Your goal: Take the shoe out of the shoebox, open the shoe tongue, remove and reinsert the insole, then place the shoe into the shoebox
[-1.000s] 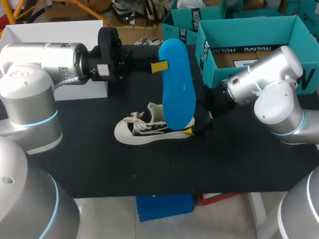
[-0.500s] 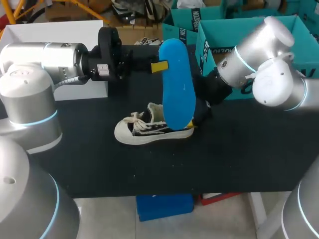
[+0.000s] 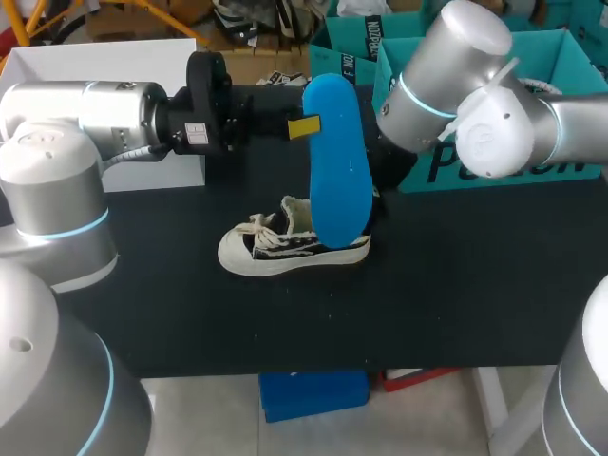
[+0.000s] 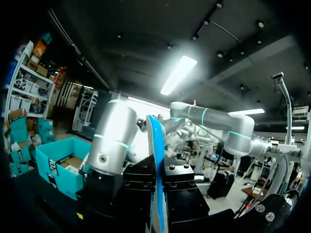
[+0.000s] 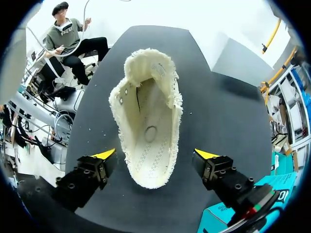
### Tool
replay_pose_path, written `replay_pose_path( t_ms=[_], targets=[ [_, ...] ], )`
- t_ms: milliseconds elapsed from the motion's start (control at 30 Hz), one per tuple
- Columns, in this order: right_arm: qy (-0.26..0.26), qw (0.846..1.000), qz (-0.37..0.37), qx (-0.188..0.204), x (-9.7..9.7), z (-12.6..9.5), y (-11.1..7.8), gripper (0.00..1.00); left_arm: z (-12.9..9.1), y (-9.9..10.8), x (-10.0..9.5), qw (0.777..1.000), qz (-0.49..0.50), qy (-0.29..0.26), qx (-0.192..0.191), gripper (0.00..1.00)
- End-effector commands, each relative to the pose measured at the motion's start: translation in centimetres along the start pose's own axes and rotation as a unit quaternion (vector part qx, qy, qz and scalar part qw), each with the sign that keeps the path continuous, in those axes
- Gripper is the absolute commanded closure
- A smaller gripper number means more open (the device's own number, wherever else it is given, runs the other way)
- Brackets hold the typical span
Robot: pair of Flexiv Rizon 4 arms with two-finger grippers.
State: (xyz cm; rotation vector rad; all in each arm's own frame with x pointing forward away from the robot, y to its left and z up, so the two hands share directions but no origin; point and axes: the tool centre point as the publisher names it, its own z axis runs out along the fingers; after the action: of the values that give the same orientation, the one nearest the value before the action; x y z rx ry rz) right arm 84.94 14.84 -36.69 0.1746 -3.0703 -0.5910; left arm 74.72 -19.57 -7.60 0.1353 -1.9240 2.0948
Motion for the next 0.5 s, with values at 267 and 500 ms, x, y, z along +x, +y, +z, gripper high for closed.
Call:
replay_pose_path(
  t_ms=[267,500],
  targets=[
    [0.007,0.994,-0.002,0.109,-0.6,0.2,1.3,0.0,0.2,0.1,0.1,1.0,0.001,-0.003,0.001,1.0],
    [0.011,0.992,-0.007,0.124,-0.6,0.5,1.8,0.0,0.2,0.1,0.1,1.0,0.001,-0.003,0.001,1.0]
  ],
)
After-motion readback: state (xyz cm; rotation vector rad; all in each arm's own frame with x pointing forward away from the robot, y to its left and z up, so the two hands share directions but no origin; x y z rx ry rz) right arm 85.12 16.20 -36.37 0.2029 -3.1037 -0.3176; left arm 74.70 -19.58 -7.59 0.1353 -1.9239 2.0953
